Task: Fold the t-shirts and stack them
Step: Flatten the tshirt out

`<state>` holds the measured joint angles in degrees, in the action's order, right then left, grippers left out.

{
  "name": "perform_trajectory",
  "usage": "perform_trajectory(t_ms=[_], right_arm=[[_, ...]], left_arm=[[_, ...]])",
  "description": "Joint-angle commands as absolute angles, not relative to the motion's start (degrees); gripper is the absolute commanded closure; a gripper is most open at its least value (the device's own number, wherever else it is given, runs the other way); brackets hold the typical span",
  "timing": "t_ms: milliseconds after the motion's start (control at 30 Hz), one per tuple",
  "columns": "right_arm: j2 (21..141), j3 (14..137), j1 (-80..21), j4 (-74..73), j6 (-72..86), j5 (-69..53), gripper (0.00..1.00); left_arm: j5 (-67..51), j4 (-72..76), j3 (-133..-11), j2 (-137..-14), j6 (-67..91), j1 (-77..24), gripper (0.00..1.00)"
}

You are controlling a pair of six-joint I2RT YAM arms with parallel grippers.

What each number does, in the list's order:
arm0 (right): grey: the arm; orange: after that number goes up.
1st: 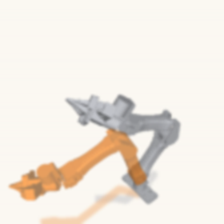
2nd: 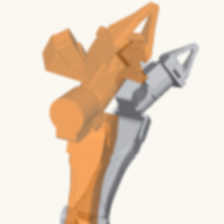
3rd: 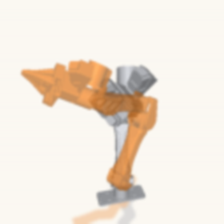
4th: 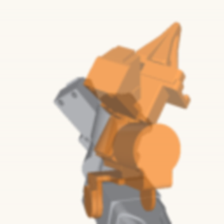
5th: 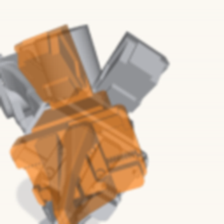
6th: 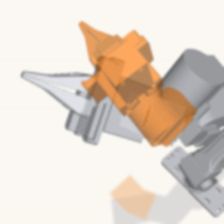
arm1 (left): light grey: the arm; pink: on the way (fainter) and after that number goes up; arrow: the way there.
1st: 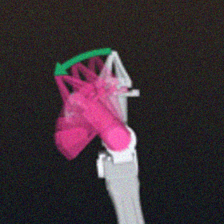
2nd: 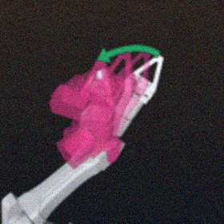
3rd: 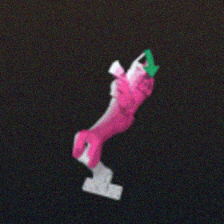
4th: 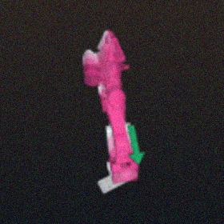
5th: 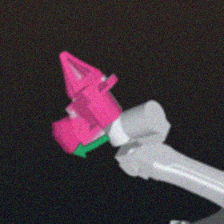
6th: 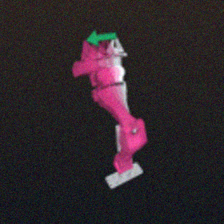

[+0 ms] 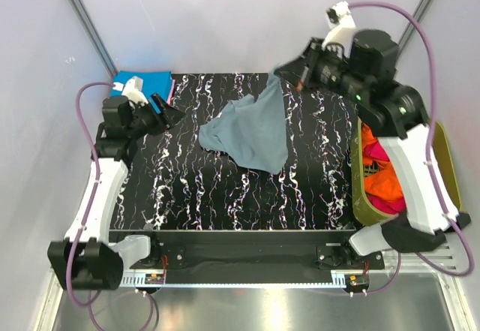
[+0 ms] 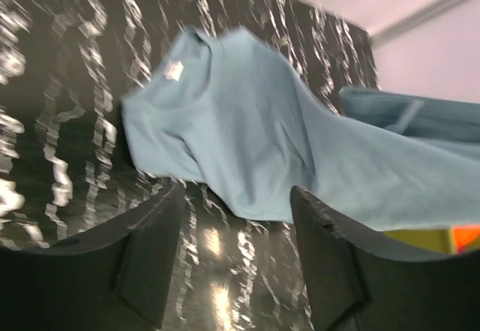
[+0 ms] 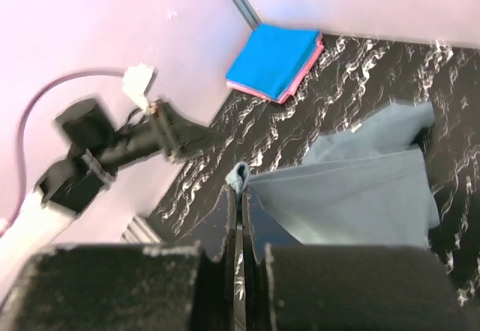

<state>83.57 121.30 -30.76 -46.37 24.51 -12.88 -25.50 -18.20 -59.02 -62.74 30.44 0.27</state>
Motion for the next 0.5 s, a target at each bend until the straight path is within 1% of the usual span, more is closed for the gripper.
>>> perform_trajectory(t_ms=[0, 33, 67, 100, 167, 200, 300, 333, 367, 433, 467], right_arm=[[73.2, 113.1, -31.1, -48.1, 26.9, -10.3, 1.00], [70.3, 108.3, -31.1, -48.1, 27.7, -7.8, 1.00], [64.3, 103.1, -31.1, -48.1, 28.8, -6.5, 1.00], [61.4, 92.7, -31.1, -48.2, 31.5, -5.6, 1.00], [53.8, 82.6, -31.1, -50.4, 35.0, -4.3, 1.00], [51.4, 73.4, -31.1, -51.4, 38.6, -4.3, 1.00], [44.7, 60.3, -31.0, -55.8, 43.1, -4.8, 1.00], [43.5, 58.1, -31.1, -57.3, 43.2, -5.7, 1.00], [42.0, 56.4, -31.1, -57.9, 43.4, -6.0, 1.00], [41.0, 53.5, -31.1, -59.6, 43.9, -6.6, 1.00], [40.4, 52.5, -31.1, -59.7, 44.0, -6.9, 1.00]], left_arm=[[-33.5, -12.9, -60.0, -66.6, 35.1, -1.0, 0.34], [-33.9, -12.3, -59.6, -67.8, 36.1, -1.2, 0.34], [-34.0, -11.8, -59.2, -68.6, 36.4, -1.7, 0.32], [-32.6, -10.6, -58.7, -70.6, 36.7, -3.1, 0.32], [-29.8, -9.5, -58.2, -72.7, 37.6, -5.3, 0.31], [-27.1, -8.1, -58.4, -74.3, 38.1, -7.7, 0.30], [-22.7, -6.6, -61.6, -82.0, 39.5, -13.1, 0.31], [-21.7, -6.4, -62.9, -87.0, 39.8, -14.3, 0.33], [-20.6, -6.5, -66.3, -89.4, 39.8, -16.6, 0.34], [-15.8, -6.4, -70.1, -94.5, 40.4, -18.8, 0.34], [-11.6, -6.8, -74.1, -99.2, 40.3, -21.1, 0.34]])
